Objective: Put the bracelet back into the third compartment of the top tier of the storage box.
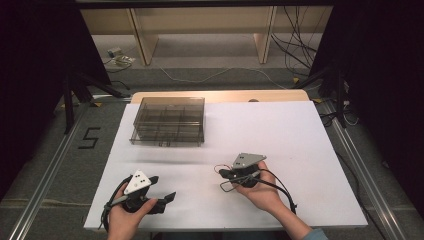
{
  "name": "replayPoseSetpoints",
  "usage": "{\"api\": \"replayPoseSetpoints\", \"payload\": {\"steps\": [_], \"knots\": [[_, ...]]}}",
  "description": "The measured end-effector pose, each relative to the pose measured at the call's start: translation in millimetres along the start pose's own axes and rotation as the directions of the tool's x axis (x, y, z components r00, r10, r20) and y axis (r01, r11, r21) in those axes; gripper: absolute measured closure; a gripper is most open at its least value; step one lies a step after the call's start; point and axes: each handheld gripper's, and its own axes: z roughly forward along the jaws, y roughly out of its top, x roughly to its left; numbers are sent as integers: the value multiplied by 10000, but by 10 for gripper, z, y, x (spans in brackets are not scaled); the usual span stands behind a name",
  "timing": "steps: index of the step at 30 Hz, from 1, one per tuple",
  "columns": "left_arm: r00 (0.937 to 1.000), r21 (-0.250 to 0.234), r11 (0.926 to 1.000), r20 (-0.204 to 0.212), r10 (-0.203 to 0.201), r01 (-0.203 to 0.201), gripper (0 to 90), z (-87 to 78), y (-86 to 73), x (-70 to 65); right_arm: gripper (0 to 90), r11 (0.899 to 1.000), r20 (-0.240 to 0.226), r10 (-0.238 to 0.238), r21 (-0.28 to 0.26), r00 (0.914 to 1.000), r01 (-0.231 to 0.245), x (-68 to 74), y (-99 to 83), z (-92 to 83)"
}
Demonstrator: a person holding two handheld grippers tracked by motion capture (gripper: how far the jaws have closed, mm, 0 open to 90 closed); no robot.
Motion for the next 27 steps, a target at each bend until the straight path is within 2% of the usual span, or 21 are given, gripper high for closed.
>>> {"api": "replayPoseSetpoints", "payload": {"steps": [27], "knots": [[9999, -54, 10000, -96, -39, 39, 171, -6, -8, 2, 900, 9991, 90, -100, -417, 9999, 104, -12, 215, -41]]}}
